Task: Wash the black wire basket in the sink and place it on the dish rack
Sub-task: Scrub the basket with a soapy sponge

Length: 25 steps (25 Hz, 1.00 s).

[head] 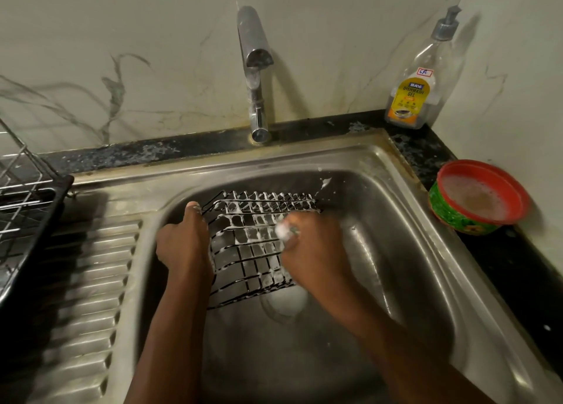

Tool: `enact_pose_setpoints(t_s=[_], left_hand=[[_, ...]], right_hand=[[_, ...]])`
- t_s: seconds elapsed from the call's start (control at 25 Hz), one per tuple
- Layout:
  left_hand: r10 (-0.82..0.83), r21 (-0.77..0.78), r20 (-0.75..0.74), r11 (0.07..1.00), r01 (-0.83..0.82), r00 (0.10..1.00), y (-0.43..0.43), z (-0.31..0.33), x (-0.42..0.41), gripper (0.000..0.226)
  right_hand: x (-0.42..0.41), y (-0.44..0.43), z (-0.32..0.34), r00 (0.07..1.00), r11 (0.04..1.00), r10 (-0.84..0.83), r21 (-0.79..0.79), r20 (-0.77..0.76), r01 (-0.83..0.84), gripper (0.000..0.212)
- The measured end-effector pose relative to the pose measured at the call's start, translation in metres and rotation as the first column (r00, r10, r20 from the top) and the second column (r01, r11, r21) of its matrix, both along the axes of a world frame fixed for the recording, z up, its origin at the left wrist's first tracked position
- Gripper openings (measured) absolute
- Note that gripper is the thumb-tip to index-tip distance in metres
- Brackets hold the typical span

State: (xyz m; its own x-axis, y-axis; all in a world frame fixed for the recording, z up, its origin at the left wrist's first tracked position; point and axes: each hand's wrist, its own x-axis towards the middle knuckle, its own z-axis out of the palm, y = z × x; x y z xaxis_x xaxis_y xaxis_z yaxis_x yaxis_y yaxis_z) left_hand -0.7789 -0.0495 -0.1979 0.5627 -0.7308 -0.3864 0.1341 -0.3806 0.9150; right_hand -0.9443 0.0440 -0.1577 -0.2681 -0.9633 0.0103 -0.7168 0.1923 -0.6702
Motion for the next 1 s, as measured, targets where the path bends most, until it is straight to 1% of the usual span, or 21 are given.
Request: enact_pose_setpoints(t_s=[0.04,0.12,0.2,0.28,0.32,0.36,0.4,0.44,0.52,0.56,0.64,0.68,0.76,0.84,0.92,0.96,1.0], left_hand=[[-0.004,0.008,0.007,1.000,0.004,1.000,0.002,0.004,0.000,0.051],[-0.027,0.030,0.029,0.999,0.026,0.999,0.005,0.008,0.000,0.050],[-0.032,0.020,0.025,0.999,0.031,0.999,0.007,0.011,-0.001,0.048],[-0.009,0.002,-0.030,1.000,0.009,0.999,0.005,0.007,-0.001,0.050],[-0.007,0.006,-0.050,1.000,0.007,0.999,0.003,0.004,0.000,0.053],[-0.008,-0.011,-0.064,1.000,0.008,0.998,0.001,-0.002,0.002,0.057],[-0.003,-0.029,-0.069,1.000,0.001,0.998,-0.003,-0.013,0.005,0.062],[-0.005,-0.026,-0.066,1.000,0.003,0.998,-0.003,-0.016,0.005,0.066],[-0.009,-0.039,-0.063,0.999,0.007,0.998,-0.002,-0.010,0.004,0.061],[-0.012,-0.048,-0.058,0.999,0.010,0.998,0.000,-0.006,0.002,0.055],[-0.011,-0.034,-0.043,0.999,0.009,0.999,0.004,0.001,-0.002,0.049],[-0.004,-0.033,-0.041,0.999,0.003,0.999,0.006,0.004,-0.002,0.049],[-0.007,-0.023,-0.004,1.000,0.007,1.000,0.008,0.009,-0.001,0.047],[-0.017,-0.002,0.054,1.000,0.017,0.998,0.012,0.018,-0.003,0.040],[-0.033,0.009,0.119,0.999,0.033,0.992,0.014,0.020,-0.001,0.039],[-0.031,0.009,0.136,1.000,0.030,0.990,0.015,0.020,0.000,0.041],[-0.027,0.004,0.126,1.000,0.027,0.992,0.015,0.020,0.000,0.045]], right_hand=[[0.022,0.010,0.009,0.996,0.993,0.082,-0.086,0.019,-0.080,0.032],[0.057,0.029,0.023,0.976,0.950,0.217,-0.230,0.009,-0.209,0.032],[0.063,0.032,0.021,0.964,0.921,0.265,-0.294,-0.009,-0.256,0.033],[0.045,0.025,0.016,0.964,0.930,0.266,-0.260,-0.013,-0.260,0.036],[0.031,0.022,0.013,0.971,0.949,0.239,-0.211,-0.006,-0.235,0.039],[0.016,0.018,0.009,0.984,0.971,0.176,-0.160,-0.008,-0.175,0.040],[-0.001,0.012,0.002,0.994,0.990,0.103,-0.089,-0.038,-0.106,0.040],[-0.015,0.005,-0.004,0.994,0.999,0.035,-0.008,-0.105,-0.036,0.037],[-0.030,-0.004,-0.009,0.970,0.993,-0.061,0.082,-0.236,0.082,0.031],[-0.031,-0.004,-0.009,0.967,0.987,-0.099,0.099,-0.236,0.125,0.030],[-0.024,0.002,-0.010,0.981,0.986,-0.137,0.080,-0.135,0.149,0.029],[-0.014,0.009,-0.008,0.991,0.993,-0.106,0.040,-0.078,0.109,0.028],[0.017,0.024,0.003,0.999,0.995,0.050,-0.084,-0.021,-0.051,0.028],[0.043,0.031,0.012,0.983,0.949,0.181,-0.262,-0.004,-0.176,0.025],[0.053,0.034,0.012,0.962,0.875,0.271,-0.411,-0.020,-0.255,0.021],[0.051,0.035,0.010,0.950,0.846,0.311,-0.447,-0.031,-0.291,0.020],[0.046,0.035,0.009,0.940,0.836,0.340,-0.445,-0.038,-0.321,0.022]])
